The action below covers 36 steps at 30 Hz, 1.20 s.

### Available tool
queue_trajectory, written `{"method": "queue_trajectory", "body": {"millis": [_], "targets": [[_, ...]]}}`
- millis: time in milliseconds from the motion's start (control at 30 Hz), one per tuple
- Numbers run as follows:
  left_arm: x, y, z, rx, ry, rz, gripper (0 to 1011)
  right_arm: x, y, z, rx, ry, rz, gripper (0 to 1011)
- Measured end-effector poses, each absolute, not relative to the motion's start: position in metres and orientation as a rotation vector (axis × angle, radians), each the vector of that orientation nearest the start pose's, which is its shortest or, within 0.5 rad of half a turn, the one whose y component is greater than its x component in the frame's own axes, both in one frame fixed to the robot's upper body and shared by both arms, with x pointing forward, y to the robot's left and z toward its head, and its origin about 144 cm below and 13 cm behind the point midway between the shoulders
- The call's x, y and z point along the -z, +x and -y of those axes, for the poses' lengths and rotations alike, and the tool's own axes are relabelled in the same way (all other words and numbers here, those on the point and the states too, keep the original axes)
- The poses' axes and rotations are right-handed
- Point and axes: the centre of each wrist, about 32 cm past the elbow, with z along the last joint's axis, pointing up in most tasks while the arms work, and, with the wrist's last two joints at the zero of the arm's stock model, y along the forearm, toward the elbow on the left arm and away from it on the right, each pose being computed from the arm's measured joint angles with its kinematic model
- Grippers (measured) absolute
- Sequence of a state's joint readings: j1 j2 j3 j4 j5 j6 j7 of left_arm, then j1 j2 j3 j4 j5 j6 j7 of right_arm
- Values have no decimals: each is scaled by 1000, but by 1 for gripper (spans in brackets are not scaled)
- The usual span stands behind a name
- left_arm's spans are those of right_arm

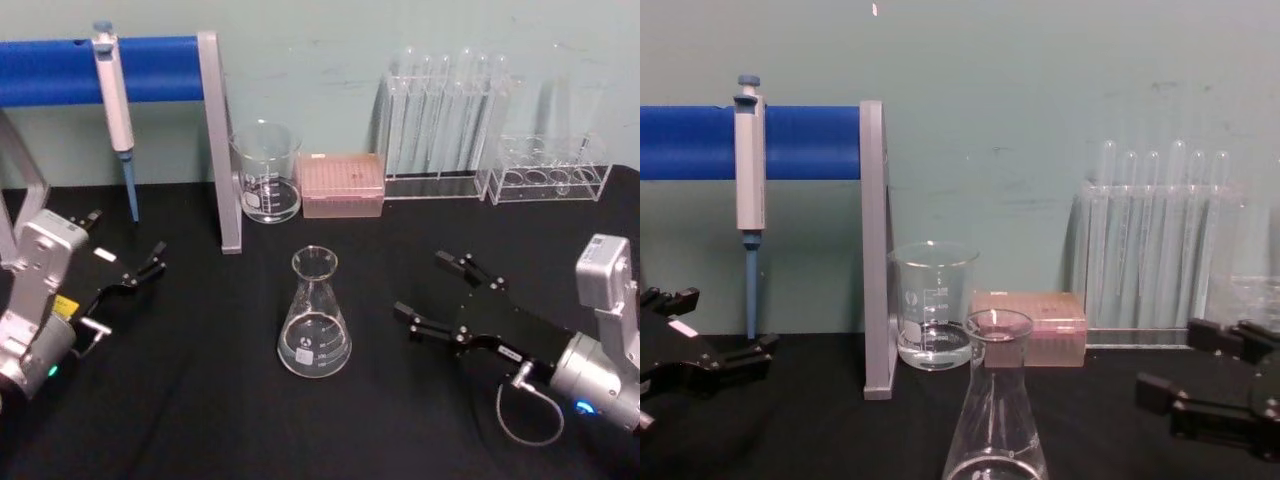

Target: Grasp the erlenmeyer flask with one hand, shake it three times, then place it back.

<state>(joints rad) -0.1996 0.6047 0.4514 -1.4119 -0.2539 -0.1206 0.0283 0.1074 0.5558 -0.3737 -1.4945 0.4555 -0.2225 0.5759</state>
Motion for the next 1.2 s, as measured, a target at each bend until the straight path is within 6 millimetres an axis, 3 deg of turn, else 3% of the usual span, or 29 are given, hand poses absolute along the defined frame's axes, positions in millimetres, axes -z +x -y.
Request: {"method": "queue_trajectory", "body": {"millis": [1200], "targets": [[-1140,489,-310,-1248,304,285,1001,-1130,512,259,535,-27,63,1000]]}}
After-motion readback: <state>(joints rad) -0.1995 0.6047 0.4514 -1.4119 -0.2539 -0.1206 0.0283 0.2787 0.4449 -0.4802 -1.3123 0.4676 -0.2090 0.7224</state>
